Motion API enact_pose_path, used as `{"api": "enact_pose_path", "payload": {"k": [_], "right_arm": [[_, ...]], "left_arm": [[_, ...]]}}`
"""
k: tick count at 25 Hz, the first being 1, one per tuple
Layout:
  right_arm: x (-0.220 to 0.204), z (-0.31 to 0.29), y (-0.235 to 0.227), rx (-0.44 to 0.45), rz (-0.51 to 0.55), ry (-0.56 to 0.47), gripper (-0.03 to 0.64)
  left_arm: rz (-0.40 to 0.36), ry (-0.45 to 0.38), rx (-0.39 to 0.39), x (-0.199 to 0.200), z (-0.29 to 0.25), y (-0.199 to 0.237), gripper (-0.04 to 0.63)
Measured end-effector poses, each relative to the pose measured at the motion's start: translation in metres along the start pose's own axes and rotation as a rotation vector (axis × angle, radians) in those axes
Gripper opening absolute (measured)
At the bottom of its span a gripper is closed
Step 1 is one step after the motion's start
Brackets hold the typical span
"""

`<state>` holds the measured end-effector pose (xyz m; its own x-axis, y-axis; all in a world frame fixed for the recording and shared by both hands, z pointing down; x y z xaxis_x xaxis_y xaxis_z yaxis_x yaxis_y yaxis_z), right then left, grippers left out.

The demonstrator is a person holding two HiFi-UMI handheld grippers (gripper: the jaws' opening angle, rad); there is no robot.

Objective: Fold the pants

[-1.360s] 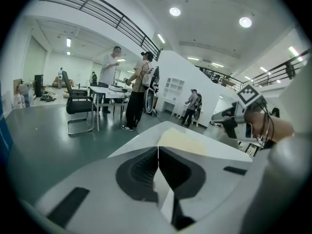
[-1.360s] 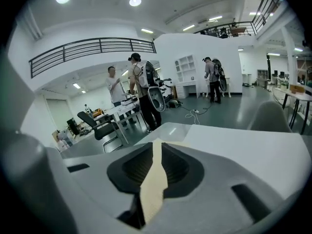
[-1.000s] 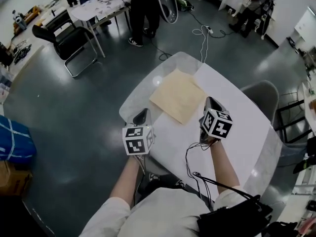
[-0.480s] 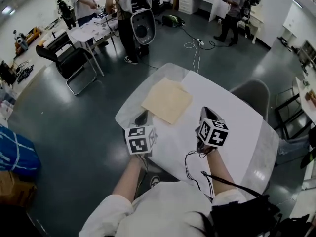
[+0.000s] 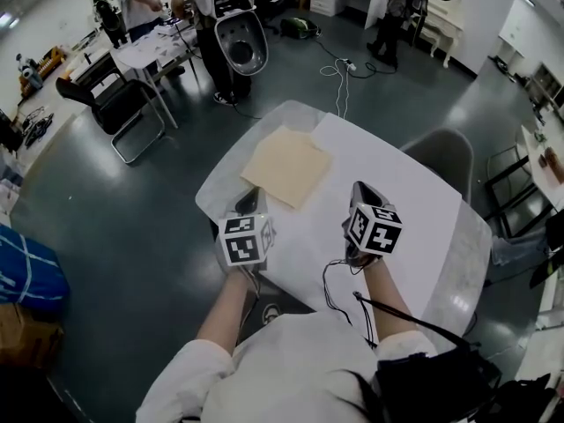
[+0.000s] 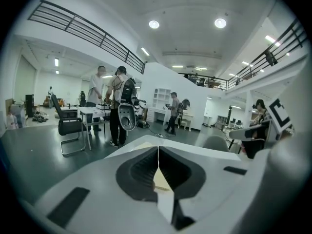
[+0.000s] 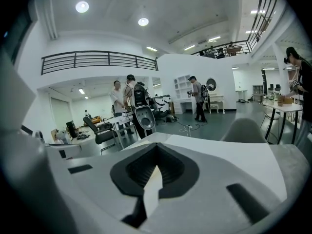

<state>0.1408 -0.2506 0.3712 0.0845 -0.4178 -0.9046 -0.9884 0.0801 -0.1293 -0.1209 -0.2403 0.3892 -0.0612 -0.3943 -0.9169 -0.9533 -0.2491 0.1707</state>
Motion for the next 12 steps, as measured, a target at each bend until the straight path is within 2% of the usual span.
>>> {"api": "enact_pose_path", "payload": {"k": [12], "right_arm": [[0.0008, -0.0002, 0.0027, 0.008, 0.014, -0.006, -0.009]], "left_arm": [[-0.003, 0.001, -0.001, -0.0012, -0.0009, -0.0012, 0.009]]}}
Point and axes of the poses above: the fingertips, and each gripper's own axes: z backward along the fingers, y to its left, x out of its top, the point moved 6 cm from there along z, backward along the fingers, and after that the axes turned 3 degrees about -x, right-handed, at the moved point
